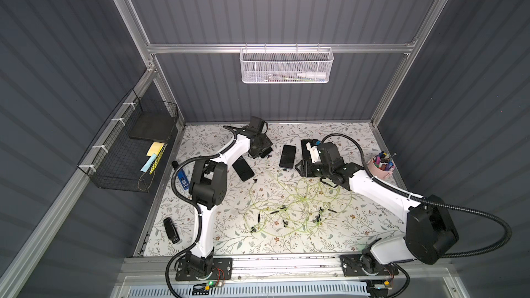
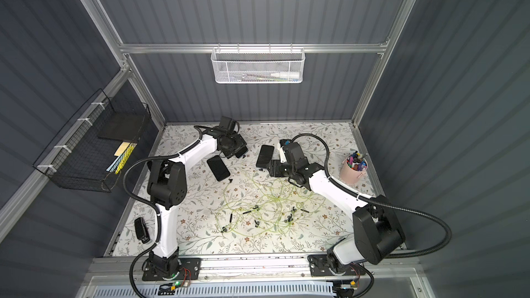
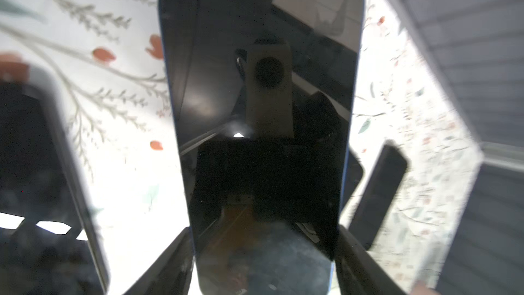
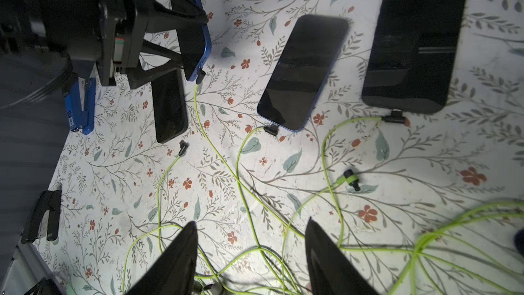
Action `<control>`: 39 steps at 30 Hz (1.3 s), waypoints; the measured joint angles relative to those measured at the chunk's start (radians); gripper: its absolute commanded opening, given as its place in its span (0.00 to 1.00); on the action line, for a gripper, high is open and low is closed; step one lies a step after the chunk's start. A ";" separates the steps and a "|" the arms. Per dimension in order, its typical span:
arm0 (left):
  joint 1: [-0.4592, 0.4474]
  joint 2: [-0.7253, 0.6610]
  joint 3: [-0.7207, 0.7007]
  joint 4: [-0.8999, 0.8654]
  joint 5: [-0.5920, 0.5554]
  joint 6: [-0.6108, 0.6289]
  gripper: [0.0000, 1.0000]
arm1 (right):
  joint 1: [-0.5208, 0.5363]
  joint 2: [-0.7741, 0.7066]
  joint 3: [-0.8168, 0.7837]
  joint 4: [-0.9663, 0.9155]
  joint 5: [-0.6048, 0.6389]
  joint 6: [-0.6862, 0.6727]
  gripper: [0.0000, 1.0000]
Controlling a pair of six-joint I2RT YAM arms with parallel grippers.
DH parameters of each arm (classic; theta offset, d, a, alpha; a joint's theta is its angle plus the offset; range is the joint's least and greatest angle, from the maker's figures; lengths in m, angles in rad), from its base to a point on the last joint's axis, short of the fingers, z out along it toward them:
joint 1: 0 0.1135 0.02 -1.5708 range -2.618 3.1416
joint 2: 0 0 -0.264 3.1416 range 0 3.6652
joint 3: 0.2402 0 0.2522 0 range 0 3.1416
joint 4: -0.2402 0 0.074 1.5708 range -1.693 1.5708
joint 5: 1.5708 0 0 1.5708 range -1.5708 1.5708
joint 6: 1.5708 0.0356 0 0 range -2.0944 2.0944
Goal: Plug wired earphones into phones
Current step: Place the phone at the center of the board.
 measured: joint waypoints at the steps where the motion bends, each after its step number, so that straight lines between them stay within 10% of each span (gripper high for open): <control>1: -0.003 0.030 0.039 -0.032 -0.006 0.030 0.00 | -0.003 0.000 -0.001 -0.004 -0.002 -0.003 0.62; 25: -0.078 0.312 0.422 -0.485 -0.095 0.428 0.06 | -0.011 0.012 -0.061 0.012 -0.037 0.002 0.63; 39: -0.078 0.305 0.380 -0.395 -0.060 0.436 0.91 | -0.011 0.012 -0.060 -0.031 -0.034 0.015 0.74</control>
